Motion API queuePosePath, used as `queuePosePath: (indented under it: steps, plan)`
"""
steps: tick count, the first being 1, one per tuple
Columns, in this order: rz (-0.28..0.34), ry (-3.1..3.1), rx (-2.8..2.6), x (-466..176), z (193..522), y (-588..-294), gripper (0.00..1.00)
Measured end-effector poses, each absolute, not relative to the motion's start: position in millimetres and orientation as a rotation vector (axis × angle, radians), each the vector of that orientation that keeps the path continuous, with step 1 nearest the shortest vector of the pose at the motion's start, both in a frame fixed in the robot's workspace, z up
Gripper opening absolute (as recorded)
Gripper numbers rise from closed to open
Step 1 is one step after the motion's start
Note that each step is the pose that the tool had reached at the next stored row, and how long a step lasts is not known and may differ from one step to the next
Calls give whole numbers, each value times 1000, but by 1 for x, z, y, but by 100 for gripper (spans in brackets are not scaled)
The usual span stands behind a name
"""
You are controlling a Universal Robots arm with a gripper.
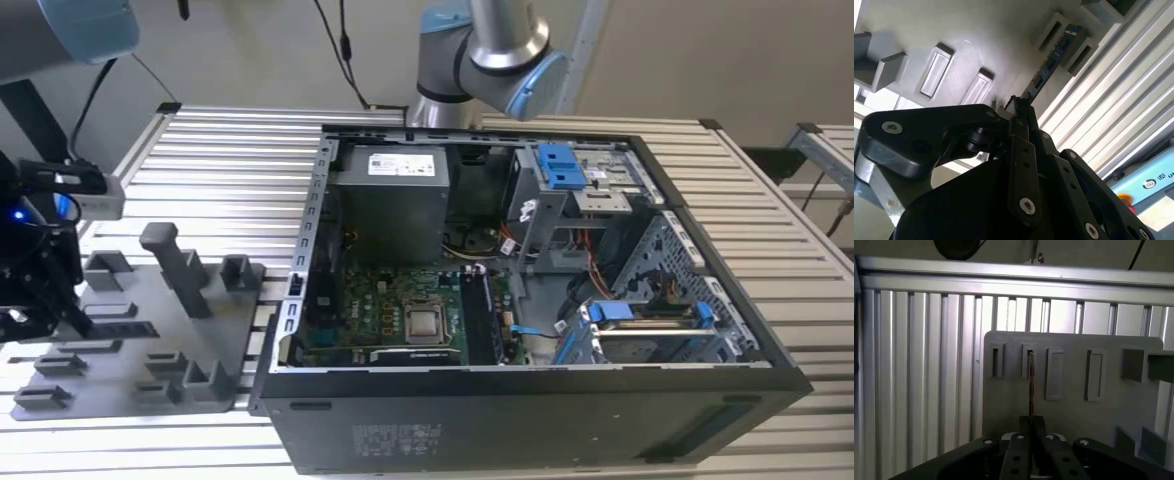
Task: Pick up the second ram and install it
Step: 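Pick up the second ram and move it above second insertion slot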
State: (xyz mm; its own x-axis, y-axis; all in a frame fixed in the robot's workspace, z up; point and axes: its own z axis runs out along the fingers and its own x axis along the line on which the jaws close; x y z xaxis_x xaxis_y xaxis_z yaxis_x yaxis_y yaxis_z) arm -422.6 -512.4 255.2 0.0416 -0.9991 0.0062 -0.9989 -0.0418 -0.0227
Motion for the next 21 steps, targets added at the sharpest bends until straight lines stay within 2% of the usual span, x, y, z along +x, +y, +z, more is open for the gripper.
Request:
queuePosePath:
  steps: [21]
  plan:
    - [-32, 2166, -2258, -423, 280, -512, 14]
